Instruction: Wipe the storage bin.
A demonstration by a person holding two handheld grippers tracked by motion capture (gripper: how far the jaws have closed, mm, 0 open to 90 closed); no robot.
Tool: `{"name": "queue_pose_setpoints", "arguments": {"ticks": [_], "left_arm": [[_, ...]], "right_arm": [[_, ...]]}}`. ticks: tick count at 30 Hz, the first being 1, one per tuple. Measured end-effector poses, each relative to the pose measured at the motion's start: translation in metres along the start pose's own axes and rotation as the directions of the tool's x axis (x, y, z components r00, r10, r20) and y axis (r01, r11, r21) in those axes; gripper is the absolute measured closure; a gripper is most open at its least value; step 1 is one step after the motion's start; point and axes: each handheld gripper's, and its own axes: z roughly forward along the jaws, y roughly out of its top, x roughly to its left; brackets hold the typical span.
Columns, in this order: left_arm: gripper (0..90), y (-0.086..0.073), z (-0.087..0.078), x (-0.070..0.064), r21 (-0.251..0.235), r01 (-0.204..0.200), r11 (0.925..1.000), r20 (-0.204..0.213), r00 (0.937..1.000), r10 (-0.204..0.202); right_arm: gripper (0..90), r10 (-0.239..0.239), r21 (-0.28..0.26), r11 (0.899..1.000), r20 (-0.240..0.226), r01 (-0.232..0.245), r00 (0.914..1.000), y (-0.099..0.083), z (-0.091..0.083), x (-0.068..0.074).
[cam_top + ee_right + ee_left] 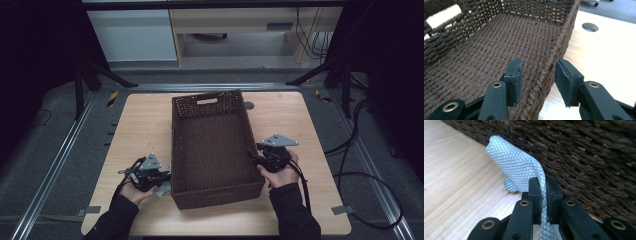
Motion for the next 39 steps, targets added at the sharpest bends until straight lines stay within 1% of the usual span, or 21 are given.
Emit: {"name": "queue_pose_setpoints", "arguments": {"ticks": [4, 5, 6, 8, 9, 10, 12, 14, 19, 20, 22, 23, 24, 25, 28, 30, 33, 34, 35, 36, 39], "left_arm": [[84.0, 0.006, -0.014, 0.0, -0.069, 0.003, 0.9976, -0.003, 1.0, -0.003], [84.0, 0.006, -0.014, 0.0, -0.069, 0.003, 0.9976, -0.003, 1.0, -0.003], [84.0, 0.011, -0.026, -0.002, -0.112, -0.006, 0.9937, -0.016, 0.9999, 0.004], [84.0, 0.015, -0.037, -0.004, -0.155, -0.017, 0.9877, -0.016, 0.9998, 0.015], [84.0, 0.015, -0.037, -0.004, -0.155, -0.017, 0.9877, -0.016, 0.9998, 0.015], [84.0, 0.018, -0.044, -0.006, -0.181, -0.027, 0.9832, -0.017, 0.9996, 0.024], [84.0, 0.019, -0.048, -0.008, -0.192, -0.037, 0.9807, -0.025, 0.9992, 0.033], [84.0, 0.022, -0.053, -0.011, -0.204, -0.058, 0.9772, -0.032, 0.9981, 0.053], [83.9, 0.021, -0.048, -0.011, -0.181, -0.063, 0.9814, -0.025, 0.9979, 0.059], [83.9, 0.017, -0.04, -0.01, -0.151, -0.057, 0.9869, -0.021, 0.9983, 0.054], [84.0, 0.012, -0.031, -0.008, -0.123, -0.035, 0.9918, -0.005, 0.9994, 0.035], [84.0, 0.012, -0.031, -0.008, -0.123, -0.035, 0.9918, -0.005, 0.9994, 0.035], [84.0, 0.006, -0.02, -0.007, -0.083, -0.015, 0.9965, 0.009, 0.9998, 0.016], [84.0, 0.006, -0.02, -0.007, -0.083, -0.015, 0.9965, 0.009, 0.9998, 0.016], [84.0, 0.0, -0.009, -0.009, -0.031, -0.019, 0.9993, 0.017, 0.9997, 0.019], [84.0, 0.0, -0.008, -0.009, -0.029, -0.02, 0.9994, 0.019, 0.9996, 0.021], [84.0, 0.0, -0.011, -0.009, -0.039, -0.017, 0.9991, 0.017, 0.9997, 0.018], [84.0, 0.001, -0.017, -0.008, -0.061, -0.015, 0.998, 0.016, 0.9998, 0.016], [84.0, 0.001, -0.017, -0.008, -0.061, -0.015, 0.998, 0.016, 0.9998, 0.016], [84.0, 0.003, -0.022, -0.007, -0.088, -0.012, 0.9961, 0.012, 0.9998, 0.013], [83.9, 0.006, -0.031, -0.009, -0.115, -0.019, 0.9932, 0.008, 0.9998, 0.02]], "right_arm": [[65.8, 0.006, 0.015, 1.0, 0.018, -0.006, 0.9998, -0.002, 0.003, 0.0], [67.0, 0.017, 0.014, 1.0, 0.018, -0.017, 0.9997, -0.002, 0.003, 0.0], [68.0, 0.028, 0.015, 0.999, 0.024, -0.029, 0.9993, -0.002, 0.003, 0.001], [69.1, 0.028, 0.021, 0.999, 0.038, -0.029, 0.9989, -0.001, 0.004, 0.002], [69.1, 0.028, 0.021, 0.999, 0.038, -0.029, 0.9989, -0.001, 0.004, 0.002], [69.6, 0.031, 0.024, 0.999, 0.048, -0.032, 0.9984, 0.0, 0.005, 0.002], [69.7, 0.033, 0.023, 0.999, 0.052, -0.034, 0.9981, 0.001, 0.005, 0.001], [69.6, 0.045, 0.022, 0.999, 0.079, -0.047, 0.9958, 0.002, 0.008, 0.002], [68.6, 0.053, 0.021, 0.998, 0.086, -0.055, 0.9949, 0.003, 0.009, 0.002], [64.2, 0.044, 0.011, 0.999, 0.079, -0.045, 0.9959, 0.002, 0.008, 0.001], [56.4, 0.043, -0.014, 0.999, 0.077, -0.042, 0.9961, 0.001, 0.006, 0.0], [55.3, 0.041, -0.013, 0.999, 0.076, -0.04, 0.9963, 0.001, 0.004, 0.0], [53.7, 0.034, -0.012, 0.999, 0.072, -0.033, 0.9968, 0.0, 0.002, 0.0], [53.7, 0.034, -0.012, 0.999, 0.072, -0.033, 0.9968, 0.0, 0.002, 0.0], [53.0, 0.025, -0.005, 1.0, 0.048, -0.025, 0.9985, -0.002, 0.0, 0.0], [53.3, 0.024, 0.0, 1.0, 0.046, -0.024, 0.9987, -0.002, 0.001, 0.0], [58.5, 0.012, 0.024, 1.0, 0.042, -0.013, 0.9991, -0.003, 0.004, 0.001], [63.1, 0.022, 0.033, 0.999, 0.039, -0.023, 0.999, -0.005, 0.006, 0.0], [65.2, 0.028, 0.031, 0.999, 0.036, -0.029, 0.999, -0.005, 0.006, 0.0], [67.3, 0.029, 0.03, 0.999, 0.042, -0.031, 0.9987, -0.005, 0.007, 0.001], [70.0, 0.016, 0.041, 0.999, 0.066, -0.018, 0.9977, -0.003, 0.007, 0.004]]}}
